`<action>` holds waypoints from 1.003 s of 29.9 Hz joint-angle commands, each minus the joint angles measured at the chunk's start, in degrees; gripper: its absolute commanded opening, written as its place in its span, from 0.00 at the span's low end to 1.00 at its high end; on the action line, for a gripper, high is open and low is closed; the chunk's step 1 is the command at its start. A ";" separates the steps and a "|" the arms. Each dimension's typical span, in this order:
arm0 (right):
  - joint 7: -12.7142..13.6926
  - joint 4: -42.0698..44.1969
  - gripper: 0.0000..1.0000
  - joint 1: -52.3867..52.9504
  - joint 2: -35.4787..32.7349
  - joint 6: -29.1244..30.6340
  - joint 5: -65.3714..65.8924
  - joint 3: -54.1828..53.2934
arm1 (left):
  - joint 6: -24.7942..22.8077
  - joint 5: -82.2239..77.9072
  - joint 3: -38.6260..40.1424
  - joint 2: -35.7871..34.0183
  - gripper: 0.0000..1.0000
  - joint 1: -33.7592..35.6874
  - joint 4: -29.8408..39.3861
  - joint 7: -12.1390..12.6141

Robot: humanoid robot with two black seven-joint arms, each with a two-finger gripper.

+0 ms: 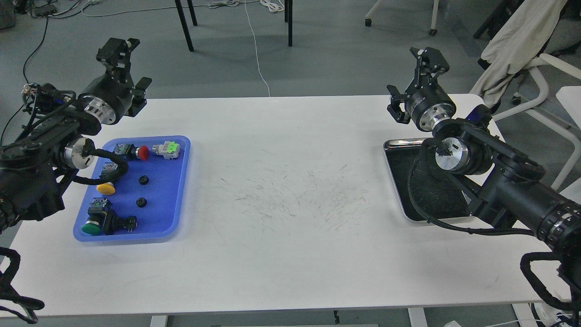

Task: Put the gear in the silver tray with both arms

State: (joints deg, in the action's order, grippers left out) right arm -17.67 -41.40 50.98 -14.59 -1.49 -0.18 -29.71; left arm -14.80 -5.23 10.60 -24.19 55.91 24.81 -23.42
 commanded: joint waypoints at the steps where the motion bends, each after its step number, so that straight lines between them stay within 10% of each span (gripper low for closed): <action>1: 0.00 0.00 0.98 0.00 0.00 0.00 0.00 0.00 | 0.21 -0.22 -3.38 -1.03 0.99 0.69 -0.03 0.57; 30: 0.00 0.00 0.98 0.00 -0.09 0.17 0.00 0.00 | 4.61 -30.35 -23.42 -25.72 0.99 10.89 27.04 5.93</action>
State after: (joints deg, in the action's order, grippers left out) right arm -17.67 -41.39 50.98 -14.67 -1.39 -0.18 -29.71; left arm -10.44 -32.20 -11.17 -47.71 66.92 49.58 -17.75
